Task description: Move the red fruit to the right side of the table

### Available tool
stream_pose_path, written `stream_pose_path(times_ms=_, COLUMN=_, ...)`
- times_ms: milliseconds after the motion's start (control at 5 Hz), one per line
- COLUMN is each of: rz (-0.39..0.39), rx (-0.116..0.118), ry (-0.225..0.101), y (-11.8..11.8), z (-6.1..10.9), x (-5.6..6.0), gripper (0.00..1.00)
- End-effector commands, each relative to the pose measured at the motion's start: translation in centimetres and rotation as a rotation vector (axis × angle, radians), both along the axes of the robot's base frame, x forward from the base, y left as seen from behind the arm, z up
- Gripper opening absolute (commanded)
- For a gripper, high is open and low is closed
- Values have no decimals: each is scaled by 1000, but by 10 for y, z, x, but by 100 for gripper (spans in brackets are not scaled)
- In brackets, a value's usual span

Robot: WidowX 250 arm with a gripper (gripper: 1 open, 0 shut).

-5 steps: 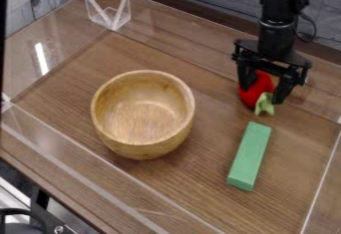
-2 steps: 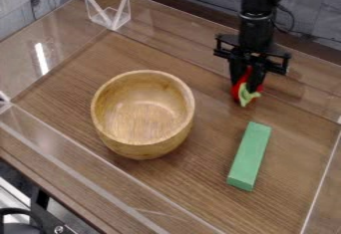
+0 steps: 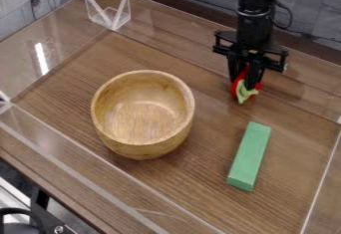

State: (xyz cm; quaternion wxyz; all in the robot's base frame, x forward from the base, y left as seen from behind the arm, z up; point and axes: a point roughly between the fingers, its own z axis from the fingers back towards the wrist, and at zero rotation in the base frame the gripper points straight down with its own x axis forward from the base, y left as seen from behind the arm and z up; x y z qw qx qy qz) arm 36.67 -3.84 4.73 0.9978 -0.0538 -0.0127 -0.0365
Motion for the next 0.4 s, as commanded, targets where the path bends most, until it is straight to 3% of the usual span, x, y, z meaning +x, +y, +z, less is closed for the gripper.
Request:
stream_pose_path(times_ms=0, rz=-56, rx=-11, ry=-72, y=-9, z=18, x=13, gripper=0)
stream_pose_path(times_ms=200, rz=-76, rx=-15, ry=-64, y=-4, z=22, x=11, gripper=0)
